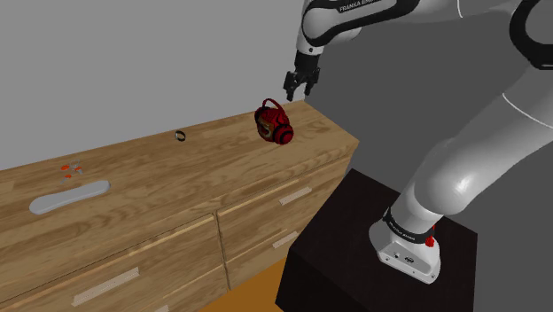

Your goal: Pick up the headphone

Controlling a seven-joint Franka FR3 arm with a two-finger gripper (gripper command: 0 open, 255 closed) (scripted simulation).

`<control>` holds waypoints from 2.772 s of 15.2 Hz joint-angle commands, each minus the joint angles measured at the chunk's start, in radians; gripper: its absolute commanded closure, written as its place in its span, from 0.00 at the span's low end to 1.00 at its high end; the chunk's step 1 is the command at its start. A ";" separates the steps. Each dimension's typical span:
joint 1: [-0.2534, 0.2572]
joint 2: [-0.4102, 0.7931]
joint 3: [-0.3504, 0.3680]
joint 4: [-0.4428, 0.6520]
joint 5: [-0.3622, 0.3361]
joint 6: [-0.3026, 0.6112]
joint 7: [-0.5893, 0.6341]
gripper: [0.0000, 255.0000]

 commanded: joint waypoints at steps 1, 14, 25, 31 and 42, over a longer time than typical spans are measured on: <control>-0.005 0.084 -0.008 0.049 0.004 0.037 0.005 0.00; -0.056 0.576 -0.043 0.459 0.054 0.126 0.043 0.00; -0.063 0.654 -0.040 0.456 0.066 0.207 0.042 1.00; -0.063 0.654 -0.040 0.456 0.066 0.207 0.042 1.00; -0.061 0.610 -0.045 0.499 0.058 0.120 0.046 1.00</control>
